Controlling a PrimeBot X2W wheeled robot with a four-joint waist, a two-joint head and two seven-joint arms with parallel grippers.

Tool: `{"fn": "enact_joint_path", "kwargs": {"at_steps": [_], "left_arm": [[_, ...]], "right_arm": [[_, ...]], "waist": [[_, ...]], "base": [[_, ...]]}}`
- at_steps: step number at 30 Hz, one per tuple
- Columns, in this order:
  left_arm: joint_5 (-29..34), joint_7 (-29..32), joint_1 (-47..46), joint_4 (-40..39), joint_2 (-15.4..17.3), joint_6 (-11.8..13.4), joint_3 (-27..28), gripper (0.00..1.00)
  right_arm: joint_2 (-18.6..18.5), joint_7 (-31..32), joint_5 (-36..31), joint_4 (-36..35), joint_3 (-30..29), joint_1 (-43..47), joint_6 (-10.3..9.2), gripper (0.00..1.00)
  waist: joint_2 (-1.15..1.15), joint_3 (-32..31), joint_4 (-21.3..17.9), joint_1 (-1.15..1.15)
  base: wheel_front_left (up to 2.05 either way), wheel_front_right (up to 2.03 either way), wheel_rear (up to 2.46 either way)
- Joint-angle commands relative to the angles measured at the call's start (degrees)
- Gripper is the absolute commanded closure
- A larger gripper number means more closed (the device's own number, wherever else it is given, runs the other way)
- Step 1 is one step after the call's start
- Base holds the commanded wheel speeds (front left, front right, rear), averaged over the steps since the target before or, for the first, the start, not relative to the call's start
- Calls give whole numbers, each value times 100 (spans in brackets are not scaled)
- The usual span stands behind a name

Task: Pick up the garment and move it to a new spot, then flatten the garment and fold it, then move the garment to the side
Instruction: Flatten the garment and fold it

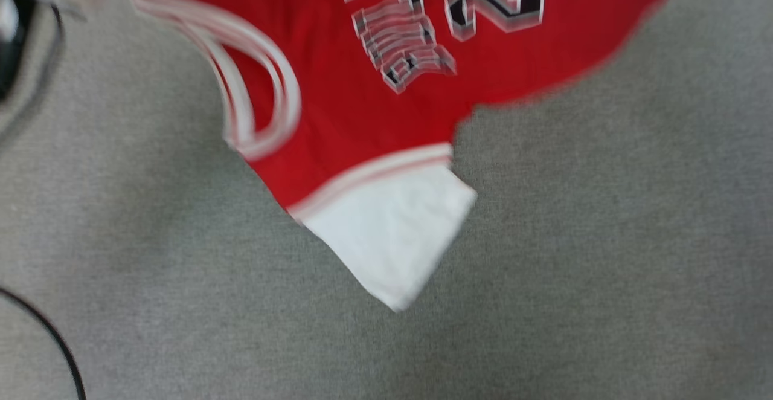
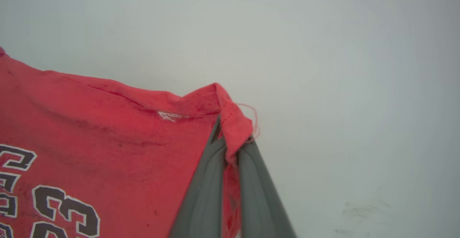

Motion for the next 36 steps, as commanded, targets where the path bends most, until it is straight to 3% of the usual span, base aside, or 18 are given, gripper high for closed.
{"fn": "enact_joint_path", "kwargs": {"at_steps": [1, 5, 8, 12, 20, 26, 36], "left_arm": [[72, 23, -323, 133, -85, -78, 22, 100], [282, 63, -1790, 903, -465, -498, 67, 100], [356, 36, -2336, 1213, -647, -619, 89, 100], [560, -75, -3620, 1966, -958, -965, 85, 100], [762, -344, -4765, 2860, -1283, -1264, 48, 100], [723, -582, -4831, 3404, -1396, -1435, -33, 100], [447, -1047, -3361, 4025, -1540, -1554, -289, 100]], "right_arm": [[85, 14, -123, 39, -106, -244, -4, 100], [333, 119, -622, 292, -430, -1246, -4, 100], [423, 93, -839, 419, -488, -1647, -4, 100], [622, -60, -1206, 759, -602, -2593, -5, 100], [821, -251, -1435, 1297, -541, -3498, -5, 100], [953, -552, -1401, 1787, -307, -3453, -4, 100], [1179, -1215, -977, 2444, 306, -2205, -4, 100]], "waist": [[0, 257, -2, 0], [0, 743, 53, 0], [0, 913, 78, 0], [0, 1230, 105, 0], [0, 1448, 153, 0], [0, 1551, 168, 0], [0, 1305, 170, 0]], "base": [[0, 0, 0], [0, 0, 0], [0, 0, 0], [0, 0, 0], [0, 0, 0], [0, 0, 0], [0, 0, 0]]}}
